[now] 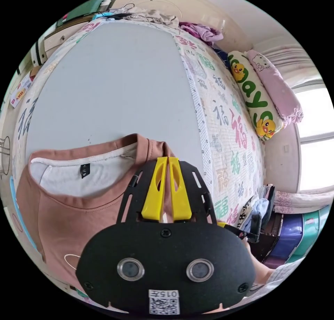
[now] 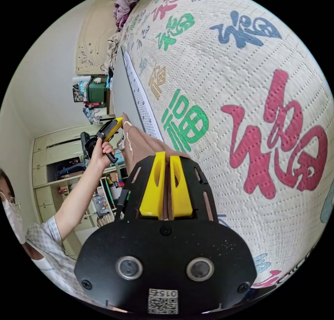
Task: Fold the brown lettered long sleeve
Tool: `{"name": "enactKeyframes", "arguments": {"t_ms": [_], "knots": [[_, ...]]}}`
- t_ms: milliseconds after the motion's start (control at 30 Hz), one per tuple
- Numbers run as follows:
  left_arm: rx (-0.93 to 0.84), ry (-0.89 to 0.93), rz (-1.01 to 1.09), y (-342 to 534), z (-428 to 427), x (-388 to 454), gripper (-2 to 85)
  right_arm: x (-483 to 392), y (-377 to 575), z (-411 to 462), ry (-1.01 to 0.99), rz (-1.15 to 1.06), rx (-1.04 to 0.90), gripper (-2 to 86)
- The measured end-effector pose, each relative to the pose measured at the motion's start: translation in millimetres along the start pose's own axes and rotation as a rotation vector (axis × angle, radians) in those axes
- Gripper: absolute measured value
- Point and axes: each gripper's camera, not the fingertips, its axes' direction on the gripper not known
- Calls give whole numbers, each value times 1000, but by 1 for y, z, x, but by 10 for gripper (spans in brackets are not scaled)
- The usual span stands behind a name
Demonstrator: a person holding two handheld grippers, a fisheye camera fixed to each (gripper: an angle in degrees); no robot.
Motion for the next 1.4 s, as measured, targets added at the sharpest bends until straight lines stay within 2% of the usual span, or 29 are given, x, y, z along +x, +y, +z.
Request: {"name": "enactKeyframes", "arguments": {"t_ms": [100,300,400,567,633,733,800,900,1000,1233,1400], "knots": [[18,-2,22,13,-7,-1,19,-1,1,-20,-100,-10,-7,36],[-15,63,59,124,-59,-21,63,-52,41,-57,-31,-169,-121,61],[-126,84,-69,218,-82,-43,74,-89,78,-51,46,-255,-284,66],[-282,-45,-290,374,-102,-74,81,-172,155,-15,127,-513,-568,67],[-305,-52,-352,404,-102,-84,81,-212,190,1,207,-664,-655,64],[-253,-56,-355,426,-110,-93,74,-252,220,7,275,-801,-670,54],[-260,-74,-340,433,-111,-100,73,-264,229,10,331,-816,-688,40],[-247,-105,-291,446,-120,-111,74,-270,239,7,555,-792,-699,7],[-229,-105,-271,460,-134,-126,73,-279,247,-13,622,-754,-741,-3],[-180,16,-274,505,-176,-188,67,-386,241,-91,569,-739,-526,-5],[-185,123,-296,538,-198,-248,60,-412,238,-69,710,-671,-622,-5]]}}
